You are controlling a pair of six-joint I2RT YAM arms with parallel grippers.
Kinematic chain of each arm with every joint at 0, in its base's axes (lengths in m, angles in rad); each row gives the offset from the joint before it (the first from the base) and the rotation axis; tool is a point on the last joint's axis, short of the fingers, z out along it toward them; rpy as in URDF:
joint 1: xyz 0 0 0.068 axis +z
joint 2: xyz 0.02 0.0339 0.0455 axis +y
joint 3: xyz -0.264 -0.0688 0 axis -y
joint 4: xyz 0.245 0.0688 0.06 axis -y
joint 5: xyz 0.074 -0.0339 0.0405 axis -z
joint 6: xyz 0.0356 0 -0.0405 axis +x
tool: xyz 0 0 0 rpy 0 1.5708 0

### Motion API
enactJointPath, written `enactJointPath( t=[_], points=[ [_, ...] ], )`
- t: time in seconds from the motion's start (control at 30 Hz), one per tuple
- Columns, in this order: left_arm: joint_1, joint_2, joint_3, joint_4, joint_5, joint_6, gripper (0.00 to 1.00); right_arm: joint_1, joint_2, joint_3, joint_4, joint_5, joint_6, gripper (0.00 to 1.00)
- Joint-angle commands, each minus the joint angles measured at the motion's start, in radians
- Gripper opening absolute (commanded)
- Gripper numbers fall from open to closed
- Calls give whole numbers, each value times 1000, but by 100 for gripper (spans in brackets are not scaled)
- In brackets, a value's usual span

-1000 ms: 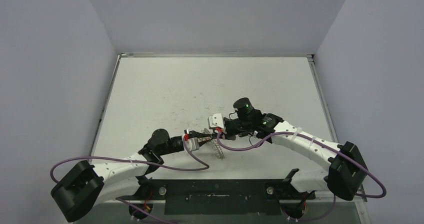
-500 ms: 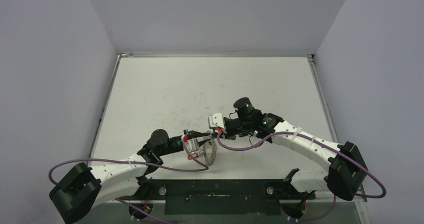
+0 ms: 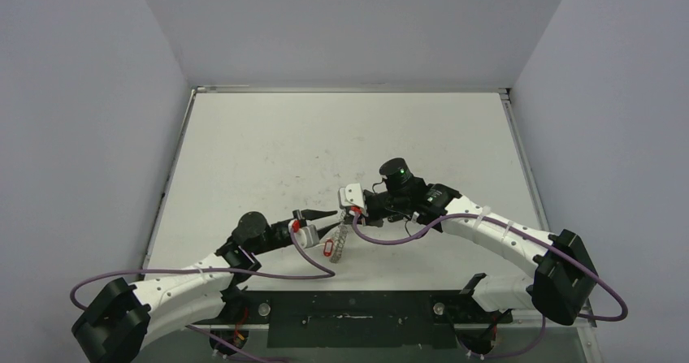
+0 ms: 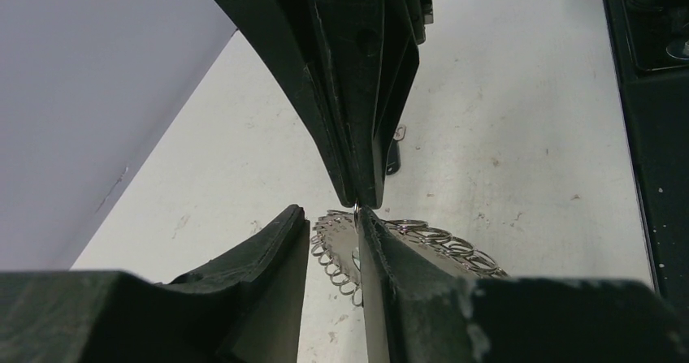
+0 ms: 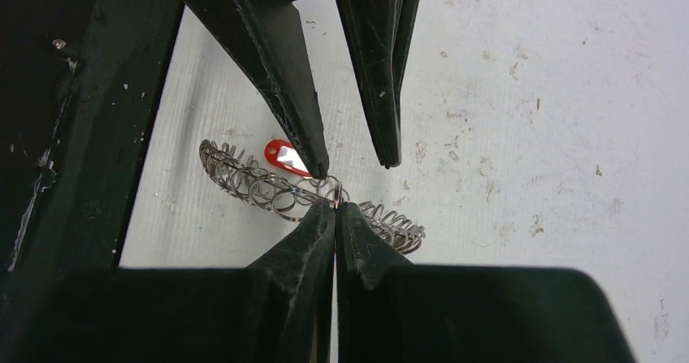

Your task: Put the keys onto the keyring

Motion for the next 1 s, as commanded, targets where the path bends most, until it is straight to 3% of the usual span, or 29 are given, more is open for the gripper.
enactJointPath(
  t=[0.0, 0.2, 0.73, 0.97],
  points=[
    [-3, 22, 38, -1, 4, 3, 27, 1, -43, 6, 63, -47, 2, 0],
    [-3, 69, 40, 24, 14, 2, 32, 1, -43, 6, 61, -51, 2, 0],
    [-5, 170, 74, 129, 49, -16, 27, 1, -36, 0, 60, -61, -6, 0],
    [-4, 191, 78, 146, 45, -19, 13, 1, -35, -2, 57, -60, -9, 0]
  ],
)
